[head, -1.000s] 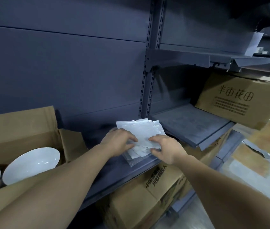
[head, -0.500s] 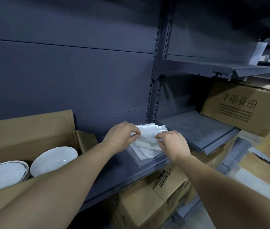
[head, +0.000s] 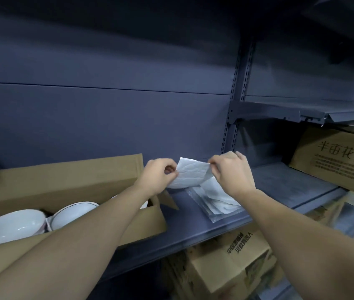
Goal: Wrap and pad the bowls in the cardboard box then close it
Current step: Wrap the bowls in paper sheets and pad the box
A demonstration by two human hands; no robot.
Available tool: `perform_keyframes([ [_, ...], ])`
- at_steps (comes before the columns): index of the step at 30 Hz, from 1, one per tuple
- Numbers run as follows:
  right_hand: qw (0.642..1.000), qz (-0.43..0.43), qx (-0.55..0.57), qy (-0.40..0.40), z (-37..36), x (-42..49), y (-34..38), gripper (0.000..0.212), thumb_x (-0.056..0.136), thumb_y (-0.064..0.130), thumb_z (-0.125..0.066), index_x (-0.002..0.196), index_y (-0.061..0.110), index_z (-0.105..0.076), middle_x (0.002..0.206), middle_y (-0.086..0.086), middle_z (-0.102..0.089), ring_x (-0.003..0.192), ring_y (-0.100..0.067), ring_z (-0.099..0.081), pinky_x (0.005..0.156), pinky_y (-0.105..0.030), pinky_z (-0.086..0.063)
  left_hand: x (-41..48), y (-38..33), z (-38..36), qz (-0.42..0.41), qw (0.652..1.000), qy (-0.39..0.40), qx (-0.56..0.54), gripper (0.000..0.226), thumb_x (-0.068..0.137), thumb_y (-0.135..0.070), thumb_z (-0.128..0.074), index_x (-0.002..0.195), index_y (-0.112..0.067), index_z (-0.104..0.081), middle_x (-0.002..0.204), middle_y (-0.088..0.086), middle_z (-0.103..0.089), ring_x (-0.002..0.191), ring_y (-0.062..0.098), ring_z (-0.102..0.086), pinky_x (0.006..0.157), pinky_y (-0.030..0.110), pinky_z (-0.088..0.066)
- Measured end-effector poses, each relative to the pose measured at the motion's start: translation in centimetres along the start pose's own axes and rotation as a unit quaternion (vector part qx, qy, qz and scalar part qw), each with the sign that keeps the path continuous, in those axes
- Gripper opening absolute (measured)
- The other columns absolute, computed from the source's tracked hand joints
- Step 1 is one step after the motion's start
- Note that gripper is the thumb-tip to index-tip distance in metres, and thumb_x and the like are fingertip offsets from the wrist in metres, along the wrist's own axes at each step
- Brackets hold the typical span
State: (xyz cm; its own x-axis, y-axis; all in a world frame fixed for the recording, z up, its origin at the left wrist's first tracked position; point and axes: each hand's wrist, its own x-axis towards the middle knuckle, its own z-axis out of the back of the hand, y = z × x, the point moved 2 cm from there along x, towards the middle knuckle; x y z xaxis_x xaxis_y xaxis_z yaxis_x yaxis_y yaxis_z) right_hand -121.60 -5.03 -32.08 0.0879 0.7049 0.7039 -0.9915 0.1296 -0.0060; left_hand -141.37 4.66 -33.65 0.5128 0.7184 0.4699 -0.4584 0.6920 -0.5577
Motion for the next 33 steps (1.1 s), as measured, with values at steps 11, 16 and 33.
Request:
perform_keyframes([
  [11, 0.989, 0.010, 0.149, 0.018, 0.7, 3.2, 11.8, 0.052, 0.093, 0.019, -0.056, 0.143, 0.026, -0.042, 0.157, 0.002, -0.030, 0.140, -0.019, -0.029, 0.100, -0.039, -0.044, -6.7, 3.6, 12.8, 0.064, 0.991, -0.113, 0.032, 0.011, 0.090, -0.017, -0.067, 0.080, -0.020, -0.064, 0.076, -0.009, -0.065, 0.072, 0.002, -0.059, 0.062, 0.006, -0.038],
  [16, 0.978, 0.018, 0.197, 0.063, -0.6, 2.8, 16.5, 0.055, 0.096, 0.032, -0.053, 0.147, 0.033, -0.034, 0.158, 0.010, -0.026, 0.142, -0.013, -0.027, 0.097, -0.035, -0.046, -9.1, 6.2, 17.5, 0.103, 0.980, -0.162, 0.045, 0.007, 0.089, -0.019, -0.068, 0.082, -0.020, -0.067, 0.081, -0.006, -0.070, 0.081, 0.012, -0.065, 0.070, 0.015, -0.045],
  [33, 0.835, -0.049, 0.516, 0.184, -5.4, 3.4, 32.1, 0.081, 0.091, 0.024, -0.064, 0.149, 0.047, -0.014, 0.089, 0.022, -0.062, 0.078, 0.009, -0.063, 0.069, -0.011, -0.045, -16.7, 14.5, 26.3, 0.191, 0.945, -0.264, -0.021, 0.002, 0.089, -0.020, -0.069, 0.088, -0.019, -0.071, 0.087, -0.006, -0.071, 0.085, 0.011, -0.065, 0.075, 0.018, -0.048],
])
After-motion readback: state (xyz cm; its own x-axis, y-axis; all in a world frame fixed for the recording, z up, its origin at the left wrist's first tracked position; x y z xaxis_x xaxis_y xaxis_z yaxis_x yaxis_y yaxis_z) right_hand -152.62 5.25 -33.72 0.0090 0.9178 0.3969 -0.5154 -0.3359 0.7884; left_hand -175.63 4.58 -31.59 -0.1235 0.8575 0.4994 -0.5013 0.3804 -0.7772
